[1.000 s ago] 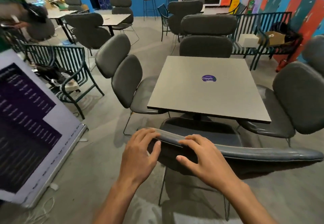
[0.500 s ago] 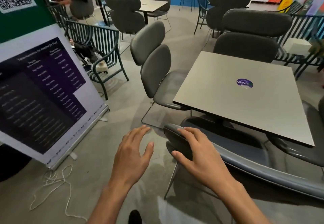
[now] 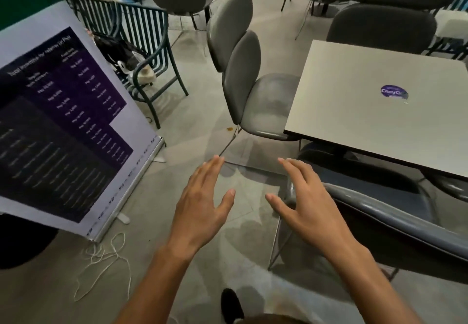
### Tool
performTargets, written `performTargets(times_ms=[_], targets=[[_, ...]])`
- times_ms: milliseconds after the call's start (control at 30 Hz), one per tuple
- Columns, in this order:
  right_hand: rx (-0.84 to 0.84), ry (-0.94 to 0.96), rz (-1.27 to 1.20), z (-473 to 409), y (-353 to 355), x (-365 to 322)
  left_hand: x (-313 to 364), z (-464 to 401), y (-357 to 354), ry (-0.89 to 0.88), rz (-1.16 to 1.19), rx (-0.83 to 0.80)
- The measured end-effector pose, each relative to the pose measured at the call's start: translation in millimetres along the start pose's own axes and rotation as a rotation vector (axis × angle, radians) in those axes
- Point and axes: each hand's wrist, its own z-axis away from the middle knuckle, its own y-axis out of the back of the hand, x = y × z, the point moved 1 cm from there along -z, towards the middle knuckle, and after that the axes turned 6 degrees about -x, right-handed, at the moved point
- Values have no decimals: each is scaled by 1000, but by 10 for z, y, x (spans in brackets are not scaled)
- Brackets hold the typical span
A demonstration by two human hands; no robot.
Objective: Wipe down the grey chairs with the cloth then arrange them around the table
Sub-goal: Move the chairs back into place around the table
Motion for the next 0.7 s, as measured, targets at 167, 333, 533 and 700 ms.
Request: performTargets(times_ms=[167,333,533,700], targets=[[-46,-45,-13,-335,-306,-143,-446,-250,113,31,5,-27],[-54,-85,-45,-901,-508,-185,-824,-654,173,40,12,-62],[-20,-99,-96,-1938,-701,-197,-1251,-1560,368,65,-7,-62],[-26,-125,-149,-2904,-686,-265,-1515,-2412,566,111,15,-123]])
